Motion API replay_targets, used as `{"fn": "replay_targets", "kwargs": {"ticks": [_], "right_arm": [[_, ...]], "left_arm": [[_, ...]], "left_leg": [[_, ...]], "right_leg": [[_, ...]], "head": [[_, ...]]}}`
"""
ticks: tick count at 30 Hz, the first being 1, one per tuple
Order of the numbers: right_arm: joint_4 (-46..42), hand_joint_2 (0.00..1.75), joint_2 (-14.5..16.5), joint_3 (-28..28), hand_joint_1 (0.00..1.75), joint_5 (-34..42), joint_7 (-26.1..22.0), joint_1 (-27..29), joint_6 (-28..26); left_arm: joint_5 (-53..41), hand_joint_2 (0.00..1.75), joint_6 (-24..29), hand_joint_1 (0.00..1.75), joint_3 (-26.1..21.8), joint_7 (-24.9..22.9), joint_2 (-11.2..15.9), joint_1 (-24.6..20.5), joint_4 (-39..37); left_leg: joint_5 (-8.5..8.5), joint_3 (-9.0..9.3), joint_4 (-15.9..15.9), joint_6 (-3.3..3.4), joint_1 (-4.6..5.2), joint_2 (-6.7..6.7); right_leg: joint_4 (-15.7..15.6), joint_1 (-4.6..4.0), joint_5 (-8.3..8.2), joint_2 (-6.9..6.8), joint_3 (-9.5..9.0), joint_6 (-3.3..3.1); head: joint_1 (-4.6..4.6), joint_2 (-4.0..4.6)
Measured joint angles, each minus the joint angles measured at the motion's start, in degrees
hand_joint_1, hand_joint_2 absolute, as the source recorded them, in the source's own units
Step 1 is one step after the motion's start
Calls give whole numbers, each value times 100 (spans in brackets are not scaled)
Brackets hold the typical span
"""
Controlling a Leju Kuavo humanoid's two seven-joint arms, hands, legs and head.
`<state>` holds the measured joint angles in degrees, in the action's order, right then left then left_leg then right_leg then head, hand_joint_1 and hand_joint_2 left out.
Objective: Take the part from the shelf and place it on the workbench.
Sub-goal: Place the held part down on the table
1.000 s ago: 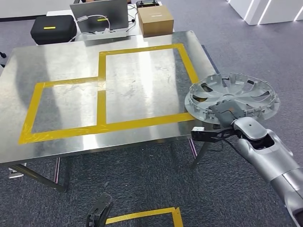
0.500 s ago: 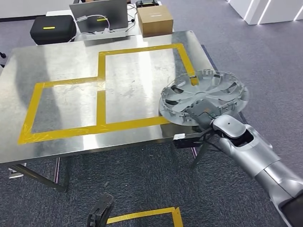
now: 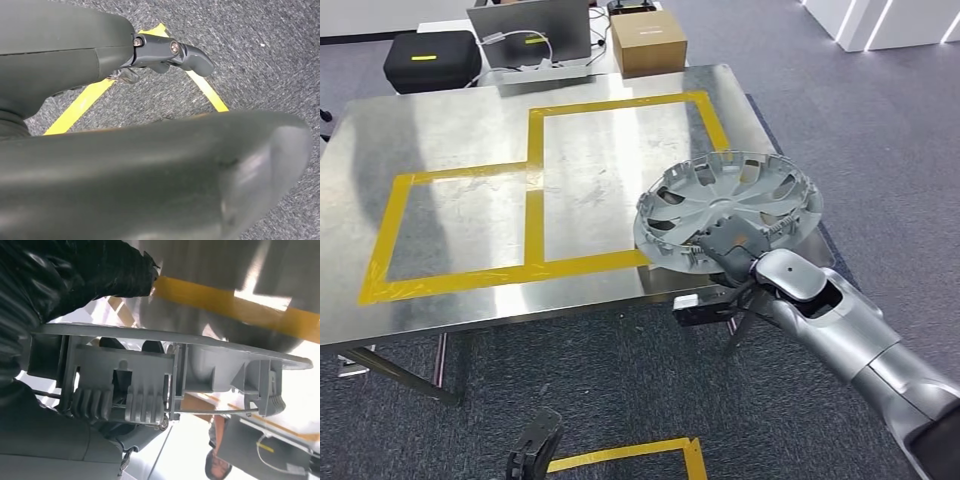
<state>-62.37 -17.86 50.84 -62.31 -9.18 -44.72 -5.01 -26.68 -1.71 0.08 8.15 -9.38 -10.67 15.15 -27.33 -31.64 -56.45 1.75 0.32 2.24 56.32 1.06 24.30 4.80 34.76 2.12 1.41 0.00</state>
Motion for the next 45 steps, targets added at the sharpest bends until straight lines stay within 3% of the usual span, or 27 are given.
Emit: {"fn": "replay_targets", "kwargs": {"ticks": [5,12,16,17,20,21,45], "right_arm": [[-128,175,18,110,175,68,-3,9,-143],[-256,175,7,107,175,87,-60,192,-961],[-349,175,0,96,175,63,-52,294,-1073],[-363,175,0,92,161,51,-48,311,-1095],[-393,175,-1,72,30,-5,-18,345,-1160],[-397,175,-3,66,0,-22,6,350,-1146],[-311,175,-267,-231,0,87,181,499,-827]], "left_arm": [[9,0,66,0,45,-8,-2,-8,0],[58,0,96,0,128,-40,-4,-13,0],[85,0,111,0,152,-46,-4,-22,0],[88,0,115,0,155,-48,-4,-24,0],[104,0,123,0,167,-50,-4,-29,0],[116,0,127,0,176,-50,-4,-30,0],[249,0,149,0,261,-52,22,-28,0]], "left_leg": [[0,0,0,0,-2,1],[0,-2,0,0,-2,1],[-1,-3,0,1,0,1],[-1,-3,0,1,1,1],[-1,-4,0,1,1,1],[-1,-4,0,1,1,1],[-1,-9,-1,1,0,2]], "right_leg": [[0,-1,0,-2,4,0],[0,-2,1,-1,6,-1],[0,-1,1,0,6,0],[-1,-1,1,-1,6,0],[-1,0,1,-2,6,0],[-1,-1,1,-1,7,0],[-1,-1,1,-4,11,0]], "head": [[-1,0],[0,0],[0,0],[1,0],[0,0],[0,0],[0,0]]}}
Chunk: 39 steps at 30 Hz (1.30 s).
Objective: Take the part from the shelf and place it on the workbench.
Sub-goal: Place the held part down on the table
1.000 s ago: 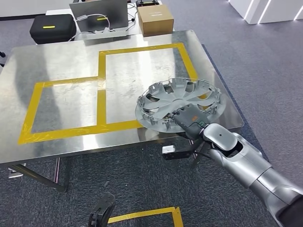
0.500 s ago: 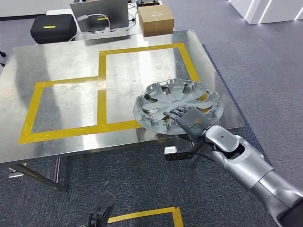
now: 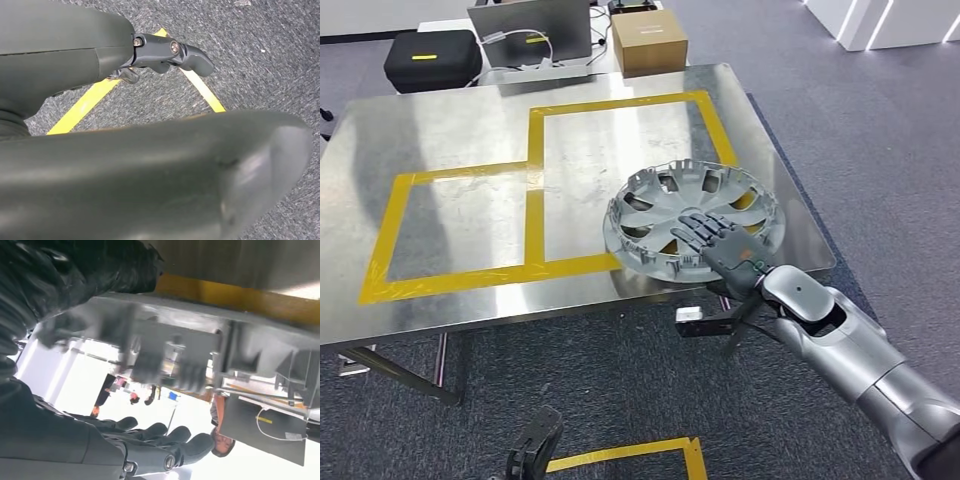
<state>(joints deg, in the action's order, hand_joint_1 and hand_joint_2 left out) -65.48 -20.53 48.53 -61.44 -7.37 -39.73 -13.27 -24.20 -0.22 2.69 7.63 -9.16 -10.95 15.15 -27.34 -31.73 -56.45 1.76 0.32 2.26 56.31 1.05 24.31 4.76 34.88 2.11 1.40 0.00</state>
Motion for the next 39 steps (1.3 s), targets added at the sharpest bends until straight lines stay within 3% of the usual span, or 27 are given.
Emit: {"fn": "replay_targets", "kwargs": {"ticks": [13,17,22,26,29,34,39], "right_arm": [[0,175,-2,-63,0,11,10,1,87],[13,175,-15,-94,0,90,83,-11,461],[185,175,-54,-95,0,372,282,-127,1328],[425,175,-86,-218,0,875,575,-149,1632],[544,175,-120,-400,0,1027,692,-98,1637],[547,175,-176,-455,0,409,1043,-95,1507],[504,175,-177,-450,0,251,1132,-94,1490]], "left_arm": [[24,0,0,0,1,2,2,-1,0],[74,0,-2,0,10,2,4,-1,0],[150,0,-2,0,38,2,21,0,0],[206,0,-3,0,45,2,40,2,0],[255,0,-4,0,48,2,57,10,0],[295,0,7,0,67,2,82,15,0],[309,0,13,0,75,1,84,17,0]], "left_leg": [[0,-1,0,0,1,0],[0,-2,0,0,1,1],[0,-2,0,0,1,1],[0,-2,-1,0,1,2],[0,-5,-1,0,1,3],[0,-7,-1,0,1,3],[0,-7,-1,0,1,3]], "right_leg": [[0,1,0,0,0,0],[0,1,0,0,0,0],[0,1,0,-1,0,0],[0,0,0,-3,0,0],[0,1,0,-4,1,0],[0,1,0,-2,4,0],[0,1,0,-2,5,0]], "head": [[1,0],[0,0],[1,0],[1,0],[1,0],[-1,0],[1,0]]}}
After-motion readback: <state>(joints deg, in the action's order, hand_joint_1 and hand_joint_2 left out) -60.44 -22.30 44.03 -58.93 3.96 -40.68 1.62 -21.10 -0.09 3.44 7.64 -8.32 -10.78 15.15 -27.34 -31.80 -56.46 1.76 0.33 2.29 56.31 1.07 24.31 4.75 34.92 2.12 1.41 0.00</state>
